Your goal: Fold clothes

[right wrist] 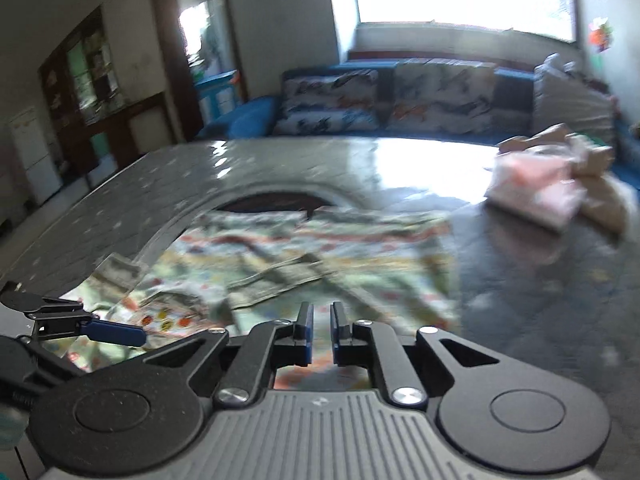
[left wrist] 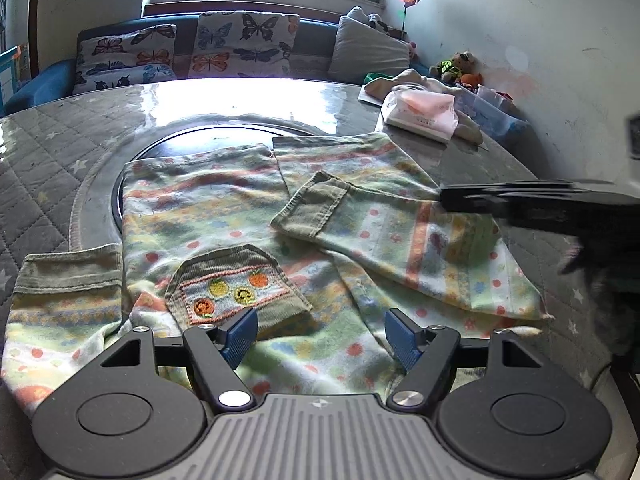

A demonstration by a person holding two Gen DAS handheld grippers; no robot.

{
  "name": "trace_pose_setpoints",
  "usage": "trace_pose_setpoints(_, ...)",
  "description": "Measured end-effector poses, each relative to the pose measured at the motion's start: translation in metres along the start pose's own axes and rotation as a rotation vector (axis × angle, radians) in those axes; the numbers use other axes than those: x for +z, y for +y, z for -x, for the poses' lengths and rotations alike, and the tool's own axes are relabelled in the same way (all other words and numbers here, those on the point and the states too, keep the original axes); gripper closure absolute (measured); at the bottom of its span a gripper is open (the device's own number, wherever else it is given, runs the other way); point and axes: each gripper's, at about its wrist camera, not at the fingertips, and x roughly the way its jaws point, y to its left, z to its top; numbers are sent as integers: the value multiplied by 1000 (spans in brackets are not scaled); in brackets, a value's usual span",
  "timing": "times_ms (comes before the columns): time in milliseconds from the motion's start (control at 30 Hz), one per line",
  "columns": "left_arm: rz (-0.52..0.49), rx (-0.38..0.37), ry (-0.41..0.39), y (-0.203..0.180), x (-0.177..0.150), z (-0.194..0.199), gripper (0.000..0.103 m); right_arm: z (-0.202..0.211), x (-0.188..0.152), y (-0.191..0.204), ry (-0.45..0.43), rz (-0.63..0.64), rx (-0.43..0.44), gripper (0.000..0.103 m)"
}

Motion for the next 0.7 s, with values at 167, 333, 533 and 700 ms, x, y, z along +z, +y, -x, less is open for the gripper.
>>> trace_pose_setpoints(167,14,3,5,5,-7,4,30,-38,3,38,59,73,87,78)
trace_pose_setpoints(333,30,3,11,9,-13,5,29,-71,9,64,121,187,103,71)
trace_pose_setpoints(533,35,-5,6,11,-14,6,27,-82,5,76,129,276,35,85)
trace_pose_setpoints(700,26,-7,0,8,-12,7,27,-66,13,62,73,189,39,100)
